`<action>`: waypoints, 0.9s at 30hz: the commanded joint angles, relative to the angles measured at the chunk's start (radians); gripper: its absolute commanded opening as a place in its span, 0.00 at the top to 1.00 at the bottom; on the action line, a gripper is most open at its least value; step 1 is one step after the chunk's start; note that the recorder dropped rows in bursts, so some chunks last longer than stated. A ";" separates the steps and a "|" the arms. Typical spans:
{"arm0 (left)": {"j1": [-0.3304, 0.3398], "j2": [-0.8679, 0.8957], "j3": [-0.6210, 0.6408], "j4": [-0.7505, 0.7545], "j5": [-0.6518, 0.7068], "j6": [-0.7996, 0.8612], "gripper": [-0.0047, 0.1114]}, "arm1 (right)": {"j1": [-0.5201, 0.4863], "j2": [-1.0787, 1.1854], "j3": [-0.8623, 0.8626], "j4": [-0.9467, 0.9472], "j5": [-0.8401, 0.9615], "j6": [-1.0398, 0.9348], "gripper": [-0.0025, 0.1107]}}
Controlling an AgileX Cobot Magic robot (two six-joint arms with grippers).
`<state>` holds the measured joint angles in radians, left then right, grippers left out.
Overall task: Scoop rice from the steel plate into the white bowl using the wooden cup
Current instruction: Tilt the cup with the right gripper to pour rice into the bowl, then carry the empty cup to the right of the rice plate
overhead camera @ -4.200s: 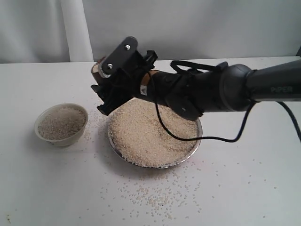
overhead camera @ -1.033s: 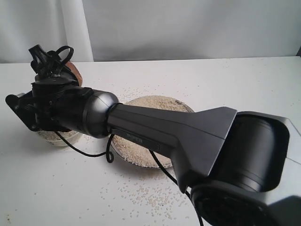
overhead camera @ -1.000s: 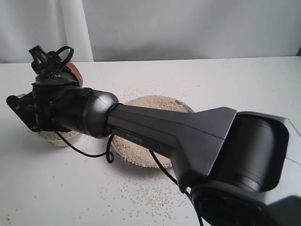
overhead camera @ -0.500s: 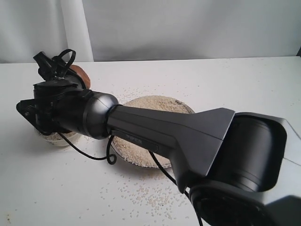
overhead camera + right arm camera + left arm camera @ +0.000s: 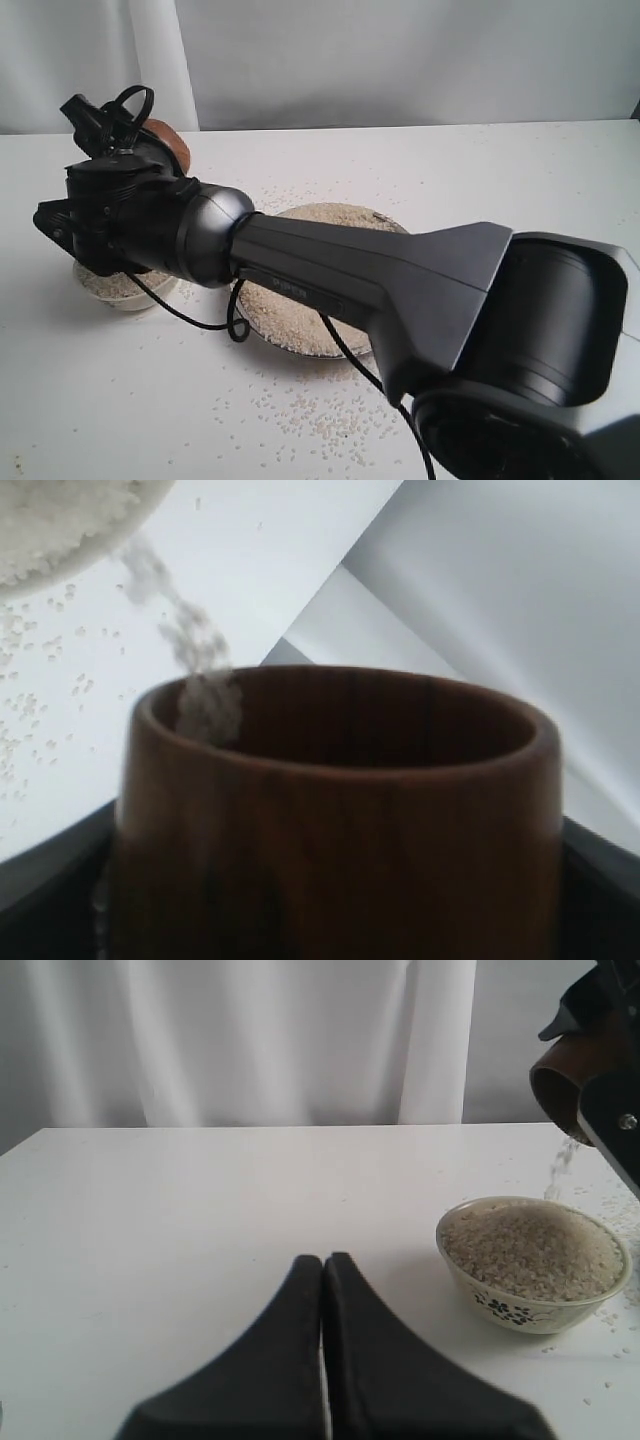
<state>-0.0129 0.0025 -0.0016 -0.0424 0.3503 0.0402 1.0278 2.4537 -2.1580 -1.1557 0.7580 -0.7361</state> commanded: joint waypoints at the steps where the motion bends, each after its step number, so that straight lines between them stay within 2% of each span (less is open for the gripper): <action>1: -0.003 -0.003 0.002 0.000 -0.006 -0.004 0.96 | 0.008 0.005 -0.007 -0.039 -0.017 -0.023 0.98; 15: -0.003 -0.003 0.002 0.000 -0.006 -0.004 0.96 | 0.010 0.005 -0.007 -0.051 -0.021 -0.023 0.98; 17: -0.003 -0.003 0.002 0.000 -0.006 -0.004 0.96 | 0.010 0.005 -0.007 -0.047 -0.023 0.019 0.98; 20: -0.003 -0.003 0.002 0.000 -0.006 -0.004 0.96 | 0.010 -0.002 -0.007 -0.024 -0.027 0.184 0.98; 23: -0.003 -0.003 0.002 0.000 -0.006 -0.004 0.96 | -0.003 -0.034 -0.007 0.103 -0.029 0.331 0.98; 27: -0.003 -0.003 0.002 0.000 -0.006 -0.004 0.96 | -0.036 -0.110 -0.007 0.379 -0.029 0.375 0.98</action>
<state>-0.0129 0.0025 -0.0016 -0.0424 0.3503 0.0402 1.0198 2.4141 -2.1580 -0.9305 0.7326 -0.4089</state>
